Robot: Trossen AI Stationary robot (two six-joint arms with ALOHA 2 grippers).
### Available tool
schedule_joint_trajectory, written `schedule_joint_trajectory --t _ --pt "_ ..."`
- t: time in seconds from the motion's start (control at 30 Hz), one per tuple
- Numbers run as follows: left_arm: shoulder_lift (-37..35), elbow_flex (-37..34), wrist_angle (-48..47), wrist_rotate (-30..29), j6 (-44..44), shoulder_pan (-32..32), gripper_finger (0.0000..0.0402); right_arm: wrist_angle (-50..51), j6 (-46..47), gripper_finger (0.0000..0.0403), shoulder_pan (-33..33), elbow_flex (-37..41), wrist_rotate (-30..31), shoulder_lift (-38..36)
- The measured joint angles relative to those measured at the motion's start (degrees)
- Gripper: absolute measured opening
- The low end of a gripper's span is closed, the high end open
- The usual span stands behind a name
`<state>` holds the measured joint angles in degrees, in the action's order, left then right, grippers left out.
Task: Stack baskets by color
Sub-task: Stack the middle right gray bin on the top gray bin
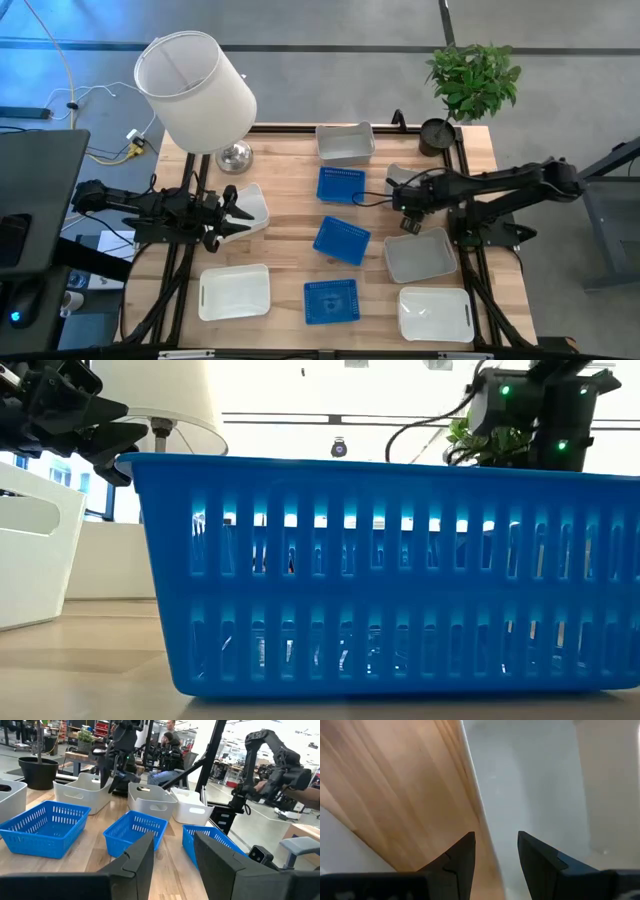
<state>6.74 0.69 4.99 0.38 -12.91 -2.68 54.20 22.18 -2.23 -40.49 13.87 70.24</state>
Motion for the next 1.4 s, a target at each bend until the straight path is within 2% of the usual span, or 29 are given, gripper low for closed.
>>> schedule_joint_trajectory --t 0.23,0.47,0.73,1.03,1.4 --pt "0.0 0.0 0.0 0.0 0.0 0.0 0.0127 0.0 2.2 0.0120 -0.9 0.0 -2.2 4.6" --pt "0.0 0.0 0.0 0.0 0.0 0.0 0.0127 -0.2 3.3 0.0012 -0.9 0.0 -4.8 6.5" --pt "0.0 0.0 0.0 -0.2 0.0 0.0 0.0127 1.1 6.1 0.0003 -0.8 -1.4 -4.9 6.3" --pt "0.0 0.0 -0.1 -0.2 0.0 0.0 0.0127 5.3 4.4 0.0001 -0.7 -12.2 3.9 6.3" --pt "0.0 0.0 -0.1 -0.2 0.0 0.0 0.0127 2.1 -14.1 0.0000 -2.9 -26.7 16.1 6.3"
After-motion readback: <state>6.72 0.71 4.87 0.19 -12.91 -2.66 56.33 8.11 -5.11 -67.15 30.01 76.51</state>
